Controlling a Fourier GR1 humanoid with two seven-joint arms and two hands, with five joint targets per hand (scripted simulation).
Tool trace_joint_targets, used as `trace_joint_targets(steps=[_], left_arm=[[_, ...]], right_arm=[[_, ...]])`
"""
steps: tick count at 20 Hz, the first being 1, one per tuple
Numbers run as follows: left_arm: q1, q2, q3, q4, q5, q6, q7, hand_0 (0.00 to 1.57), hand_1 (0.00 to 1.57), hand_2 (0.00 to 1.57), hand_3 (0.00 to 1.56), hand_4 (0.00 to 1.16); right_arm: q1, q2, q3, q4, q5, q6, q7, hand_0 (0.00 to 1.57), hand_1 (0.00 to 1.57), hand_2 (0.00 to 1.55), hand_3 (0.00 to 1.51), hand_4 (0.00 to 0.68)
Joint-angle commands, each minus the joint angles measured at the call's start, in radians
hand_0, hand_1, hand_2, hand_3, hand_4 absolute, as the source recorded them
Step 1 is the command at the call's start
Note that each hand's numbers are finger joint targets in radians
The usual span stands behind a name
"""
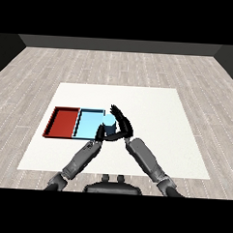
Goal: Pick the blue can and put it in the blue box
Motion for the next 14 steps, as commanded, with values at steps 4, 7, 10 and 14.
trace_joint_targets(steps=[4,7,10,14], left_arm=[[-0.062,-0.012,-0.057,0.076,0.043,0.101,-0.023,1.57,1.57,1.57,1.50,1.13],[-0.045,0.004,0.065,-0.007,-0.059,0.016,0.050,1.57,1.57,1.57,1.50,1.13],[0.025,0.039,0.042,-0.029,-0.057,-0.016,0.015,1.57,1.57,1.57,1.49,1.12],[0.000,0.033,0.095,0.043,-0.085,-0.022,-0.002,1.57,1.57,1.57,1.49,1.13]], right_arm=[[0.119,-0.049,-0.039,-0.210,0.042,0.037,0.079,0.00,0.00,0.00,0.00,0.000],[0.163,-0.066,-0.106,-0.218,0.009,0.092,0.029,0.00,0.00,0.00,0.00,0.000],[0.263,-0.119,-0.124,-0.373,0.005,0.078,0.056,0.00,0.00,0.00,0.00,0.000],[0.273,-0.115,-0.205,-0.413,-0.024,0.084,0.063,0.00,0.00,0.00,0.00,0.000]])
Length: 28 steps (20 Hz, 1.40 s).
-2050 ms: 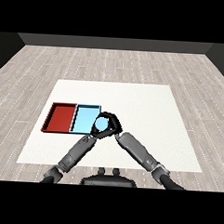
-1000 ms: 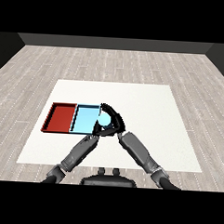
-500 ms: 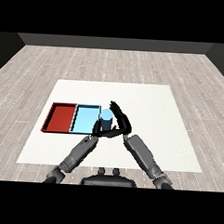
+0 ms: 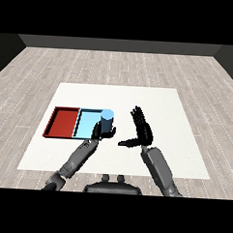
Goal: Pick the blue can and put it in the blue box
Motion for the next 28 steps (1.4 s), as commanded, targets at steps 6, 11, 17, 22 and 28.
trace_joint_targets(steps=[6,11,17,22,28], left_arm=[[-0.054,0.066,0.085,0.054,-0.045,0.004,0.091,1.57,1.57,1.57,1.51,1.13],[-0.083,0.146,0.205,0.199,-0.004,-0.050,0.079,1.57,1.57,1.57,1.49,1.13],[-0.115,0.254,0.262,0.373,-0.010,-0.100,0.161,1.57,1.57,1.57,1.51,1.09],[-0.326,0.266,0.293,0.605,-0.053,-0.076,0.259,1.57,1.57,1.57,1.49,1.05],[-0.349,0.212,0.242,0.803,-0.138,-0.055,0.287,1.57,1.57,1.50,1.38,0.99]], right_arm=[[0.160,-0.091,-0.208,-0.085,-0.114,0.112,-0.096,0.00,0.00,0.00,0.00,0.000],[0.163,-0.118,-0.244,-0.163,-0.094,0.050,-0.006,0.00,0.00,0.00,0.00,0.000],[0.175,-0.122,-0.261,-0.138,-0.086,0.063,-0.004,0.00,0.00,0.00,0.00,0.000],[0.189,-0.095,-0.255,-0.060,-0.047,0.076,-0.071,0.00,0.00,0.00,0.00,0.000],[0.139,-0.064,-0.274,0.010,-0.068,0.065,-0.055,0.00,0.00,0.00,0.00,0.000]])
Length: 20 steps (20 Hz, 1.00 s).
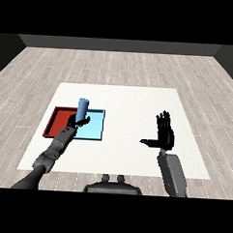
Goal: Pick the blue can and put it in the blue box
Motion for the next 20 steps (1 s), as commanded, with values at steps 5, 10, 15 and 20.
trace_joint_targets(steps=[5,10,15,20], left_arm=[[-0.027,-0.053,-0.011,0.188,-0.054,-0.017,0.023,1.44,1.44,1.35,0.99,0.86],[-0.002,-0.106,0.003,0.217,-0.045,-0.042,0.080,1.57,1.57,1.43,0.00,0.78],[-0.043,-0.077,-0.029,0.244,-0.090,-0.100,0.132,0.32,0.32,0.38,0.47,0.77],[-0.027,-0.100,-0.020,0.230,-0.099,0.095,0.092,0.00,0.00,0.00,0.00,0.00]], right_arm=[[-0.035,-0.011,-0.067,0.132,-0.035,0.055,-0.025,0.00,0.00,0.00,0.00,0.000],[0.000,-0.012,-0.067,0.045,-0.059,0.051,0.016,0.00,0.00,0.00,0.00,0.000],[0.009,0.001,-0.044,0.041,-0.032,0.060,-0.009,0.00,0.00,0.00,0.00,0.000],[-0.056,0.007,-0.089,0.119,-0.062,0.089,-0.032,0.00,0.00,0.00,0.00,0.000]])
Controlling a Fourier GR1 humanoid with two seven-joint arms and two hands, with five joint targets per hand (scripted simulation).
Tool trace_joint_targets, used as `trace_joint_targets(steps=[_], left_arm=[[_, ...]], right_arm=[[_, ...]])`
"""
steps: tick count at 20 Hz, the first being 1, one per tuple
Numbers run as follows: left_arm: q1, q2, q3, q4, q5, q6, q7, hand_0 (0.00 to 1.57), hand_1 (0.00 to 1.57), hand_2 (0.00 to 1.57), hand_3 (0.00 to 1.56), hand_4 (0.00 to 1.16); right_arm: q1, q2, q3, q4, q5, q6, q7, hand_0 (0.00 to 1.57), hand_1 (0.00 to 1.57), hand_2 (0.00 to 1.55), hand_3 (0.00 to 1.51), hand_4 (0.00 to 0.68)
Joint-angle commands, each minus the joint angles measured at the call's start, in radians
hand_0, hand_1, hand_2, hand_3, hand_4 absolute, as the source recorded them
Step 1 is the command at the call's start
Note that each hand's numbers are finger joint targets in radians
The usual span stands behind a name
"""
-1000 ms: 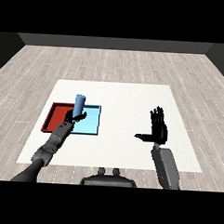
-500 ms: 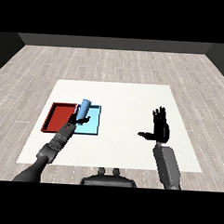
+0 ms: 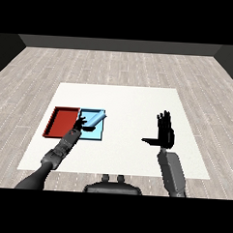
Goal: Pick the blue can and put it in the blue box
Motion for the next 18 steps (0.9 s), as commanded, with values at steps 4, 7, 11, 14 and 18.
trace_joint_targets(steps=[4,7,11,14,18], left_arm=[[0.072,0.017,0.097,-0.072,0.076,0.206,-0.159,0.00,0.00,0.00,0.00,0.00],[0.070,-0.008,0.160,-0.202,0.129,0.292,-0.337,0.00,0.00,0.00,0.00,0.00],[0.145,0.011,0.182,-0.397,0.164,0.115,-0.567,0.00,0.00,0.00,0.00,0.00],[0.223,-0.005,0.163,-0.521,0.170,0.034,-0.685,0.00,0.00,0.00,0.00,0.00],[0.356,-0.049,0.119,-0.732,0.199,-0.065,-0.719,0.00,0.00,0.00,0.00,0.00]], right_arm=[[0.039,-0.019,-0.013,-0.004,-0.019,0.068,-0.024,0.00,0.00,0.00,0.00,0.000],[0.041,-0.006,-0.002,-0.051,-0.022,0.026,0.025,0.00,0.00,0.00,0.00,0.000],[0.019,0.015,-0.002,-0.034,-0.024,0.016,0.017,0.00,0.00,0.00,0.00,0.000],[0.040,-0.033,0.002,-0.056,0.002,0.029,0.045,0.00,0.00,0.00,0.00,0.000],[0.057,-0.023,0.016,-0.081,0.024,0.005,0.051,0.00,0.00,0.00,0.00,0.000]])
